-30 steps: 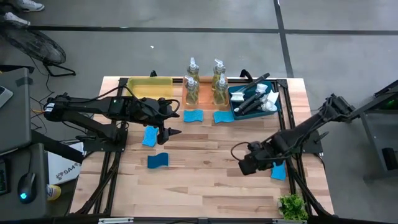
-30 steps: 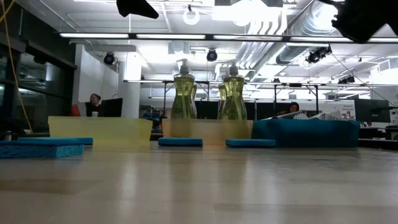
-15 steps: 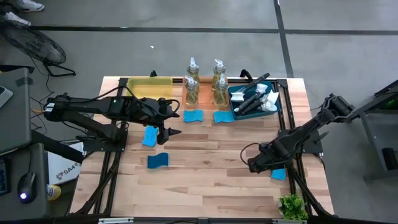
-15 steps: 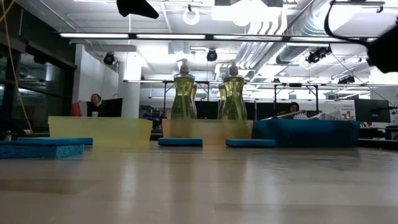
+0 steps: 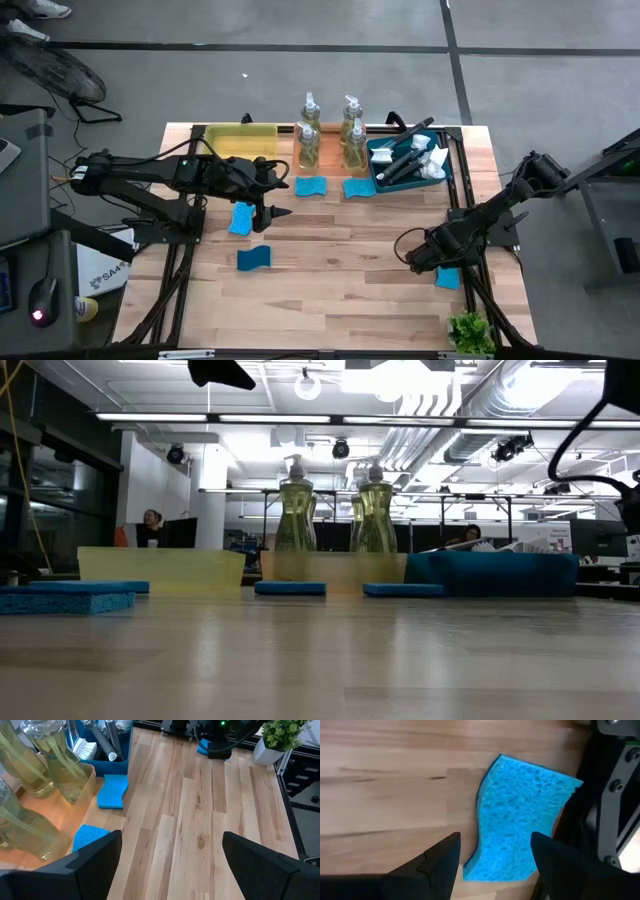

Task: Pick & Place Kitchen Sink Supplies
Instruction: Put the blue sponge into the yellow bin

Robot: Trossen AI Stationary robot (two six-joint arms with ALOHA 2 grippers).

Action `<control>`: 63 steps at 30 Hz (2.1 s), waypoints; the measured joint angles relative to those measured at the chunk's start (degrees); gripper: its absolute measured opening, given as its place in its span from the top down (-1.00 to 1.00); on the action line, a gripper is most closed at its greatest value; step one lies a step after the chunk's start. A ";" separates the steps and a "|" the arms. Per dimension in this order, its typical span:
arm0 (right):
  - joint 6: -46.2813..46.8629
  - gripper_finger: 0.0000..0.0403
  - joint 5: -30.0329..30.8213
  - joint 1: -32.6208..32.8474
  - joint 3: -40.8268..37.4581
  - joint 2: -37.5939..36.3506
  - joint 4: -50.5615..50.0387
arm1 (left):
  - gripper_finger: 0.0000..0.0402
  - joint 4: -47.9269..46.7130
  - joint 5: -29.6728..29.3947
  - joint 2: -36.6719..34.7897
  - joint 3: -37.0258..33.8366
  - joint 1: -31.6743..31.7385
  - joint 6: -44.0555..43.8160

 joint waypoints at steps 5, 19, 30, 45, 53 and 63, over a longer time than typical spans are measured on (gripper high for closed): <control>1.31 -0.17 -0.17 0.02 -2.99 0.00 3.56 | -0.69 0.00 0.00 0.00 0.00 0.00 0.09; 2.32 0.15 -0.33 -0.04 -6.48 -0.15 7.09 | -0.69 -0.02 -0.02 0.00 0.00 0.00 0.87; 1.86 0.72 -0.02 0.00 -6.55 -0.09 8.73 | -0.69 -0.03 -0.02 0.00 0.00 0.00 1.31; -1.21 0.99 7.57 0.04 -2.92 0.05 10.01 | -0.69 -0.02 -0.02 0.00 0.00 0.00 1.31; -11.57 1.00 23.45 0.00 4.72 -0.50 11.29 | -0.69 0.07 -0.02 0.00 0.00 0.00 1.31; -52.19 1.00 49.31 -0.25 14.13 -9.94 26.65 | -0.69 15.00 9.45 0.58 0.04 0.00 1.30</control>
